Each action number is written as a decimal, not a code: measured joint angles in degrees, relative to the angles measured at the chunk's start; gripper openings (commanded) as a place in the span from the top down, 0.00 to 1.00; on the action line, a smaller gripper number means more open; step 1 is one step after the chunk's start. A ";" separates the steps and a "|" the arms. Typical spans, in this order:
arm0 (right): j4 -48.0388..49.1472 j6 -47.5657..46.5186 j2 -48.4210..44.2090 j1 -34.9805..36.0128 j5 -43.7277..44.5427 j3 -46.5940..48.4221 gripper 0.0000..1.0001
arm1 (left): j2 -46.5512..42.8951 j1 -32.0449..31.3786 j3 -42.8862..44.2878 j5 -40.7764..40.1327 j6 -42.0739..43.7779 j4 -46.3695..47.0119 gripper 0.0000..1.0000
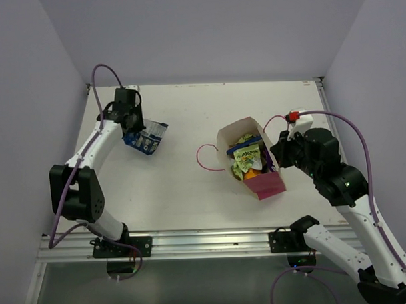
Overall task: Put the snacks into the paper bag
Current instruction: Pick up the snack from the center of the board, then place the snack in the paper bag.
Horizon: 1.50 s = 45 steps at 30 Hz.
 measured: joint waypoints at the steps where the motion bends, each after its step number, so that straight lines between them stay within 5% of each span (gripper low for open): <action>1: 0.00 0.00 0.00 0.00 0.00 0.00 0.93 | -1.07 0.00 0.31 0.55 0.00 0.17 1.00; 23: 0.00 0.00 0.13 0.00 0.00 0.00 0.93 | -18.69 -2.34 8.85 10.88 -3.13 3.37 1.00; 45: 0.02 0.02 0.37 0.00 0.00 0.00 0.93 | -19.15 -29.31 16.52 5.77 -3.91 7.08 1.00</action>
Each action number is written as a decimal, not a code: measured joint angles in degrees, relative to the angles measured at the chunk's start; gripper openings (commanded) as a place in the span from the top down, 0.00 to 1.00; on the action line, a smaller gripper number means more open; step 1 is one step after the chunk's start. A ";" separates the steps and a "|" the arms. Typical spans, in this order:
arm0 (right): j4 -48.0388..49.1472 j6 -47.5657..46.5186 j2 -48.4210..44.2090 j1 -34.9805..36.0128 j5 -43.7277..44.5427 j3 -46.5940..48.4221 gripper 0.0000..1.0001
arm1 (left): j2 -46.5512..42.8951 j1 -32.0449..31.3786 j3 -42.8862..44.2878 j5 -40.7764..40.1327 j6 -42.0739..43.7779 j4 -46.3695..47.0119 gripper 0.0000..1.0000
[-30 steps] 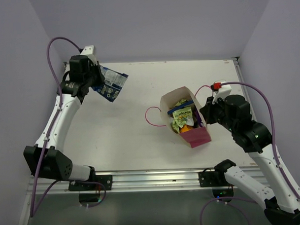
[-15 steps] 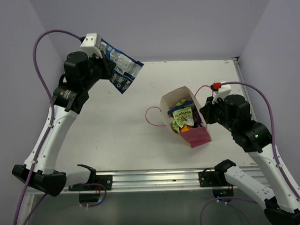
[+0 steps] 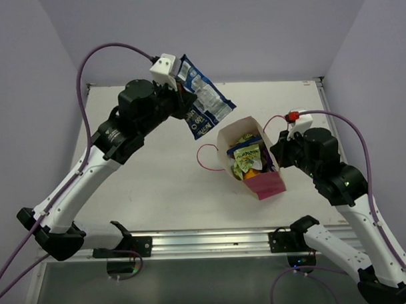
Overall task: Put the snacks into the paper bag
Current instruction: Place the snack in the paper bag.
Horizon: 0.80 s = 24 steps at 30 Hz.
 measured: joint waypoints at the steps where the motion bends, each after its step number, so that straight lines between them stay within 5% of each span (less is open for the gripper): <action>1: -0.02 0.00 0.00 0.00 0.00 0.00 0.93 | 0.24 -1.64 0.07 -0.72 0.31 0.35 1.00; 12: -0.02 0.00 -0.02 0.00 0.00 0.00 0.93 | 4.15 -12.90 -0.26 -5.44 3.04 6.43 1.00; 24: -0.11 0.00 -0.39 0.00 0.09 0.00 0.93 | 6.19 -16.02 -7.23 -4.04 3.45 16.50 1.00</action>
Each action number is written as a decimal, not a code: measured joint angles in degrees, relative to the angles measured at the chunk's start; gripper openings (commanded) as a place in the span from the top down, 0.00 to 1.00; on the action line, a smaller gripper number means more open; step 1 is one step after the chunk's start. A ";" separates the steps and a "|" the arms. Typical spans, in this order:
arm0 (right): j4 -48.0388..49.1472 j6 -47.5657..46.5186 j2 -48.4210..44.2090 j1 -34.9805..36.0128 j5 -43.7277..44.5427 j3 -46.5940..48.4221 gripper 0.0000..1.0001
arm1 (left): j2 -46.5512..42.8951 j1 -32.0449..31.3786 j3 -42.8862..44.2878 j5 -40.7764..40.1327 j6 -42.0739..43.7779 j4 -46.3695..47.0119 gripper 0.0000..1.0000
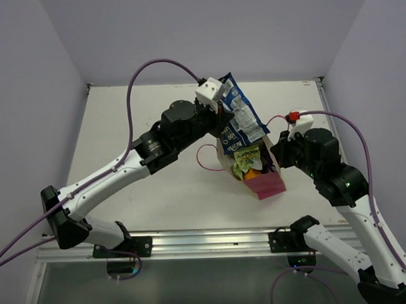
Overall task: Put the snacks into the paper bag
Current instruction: Place the snack in the paper bag.
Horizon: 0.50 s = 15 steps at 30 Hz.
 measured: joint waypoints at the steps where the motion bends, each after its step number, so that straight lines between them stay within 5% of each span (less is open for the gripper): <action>1: -0.04 0.00 0.00 0.00 0.00 0.00 0.93 | 0.26 -0.09 -0.63 -0.02 0.02 0.37 1.00; 15: -0.07 0.00 0.00 0.00 0.33 0.00 0.93 | 2.58 -3.63 -5.79 -2.38 0.70 3.04 1.00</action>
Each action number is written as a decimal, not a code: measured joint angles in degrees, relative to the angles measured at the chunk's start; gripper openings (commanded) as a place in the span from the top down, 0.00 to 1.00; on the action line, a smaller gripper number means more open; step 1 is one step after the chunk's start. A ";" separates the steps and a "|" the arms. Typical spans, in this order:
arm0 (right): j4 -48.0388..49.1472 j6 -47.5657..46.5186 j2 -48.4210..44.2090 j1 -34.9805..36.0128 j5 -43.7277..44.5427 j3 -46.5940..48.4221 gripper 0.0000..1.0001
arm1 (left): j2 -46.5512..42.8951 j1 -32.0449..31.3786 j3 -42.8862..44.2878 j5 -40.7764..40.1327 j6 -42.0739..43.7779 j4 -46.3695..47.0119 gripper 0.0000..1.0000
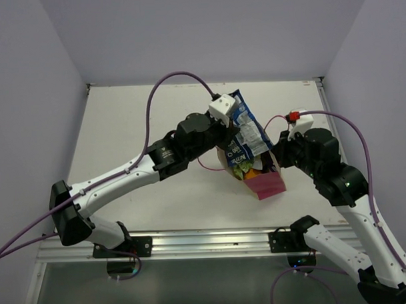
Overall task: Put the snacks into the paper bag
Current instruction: Place the snack in the paper bag.
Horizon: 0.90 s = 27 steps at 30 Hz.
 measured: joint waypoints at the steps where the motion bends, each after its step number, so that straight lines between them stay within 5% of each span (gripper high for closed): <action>1: 0.00 0.00 0.00 0.00 0.11 0.00 0.93 | 0.00 -0.20 -0.17 -0.11 0.02 -0.07 1.00; 27: -0.04 0.48 0.02 0.00 1.33 0.00 0.93 | 5.51 -5.31 2.29 1.27 0.33 -6.97 1.00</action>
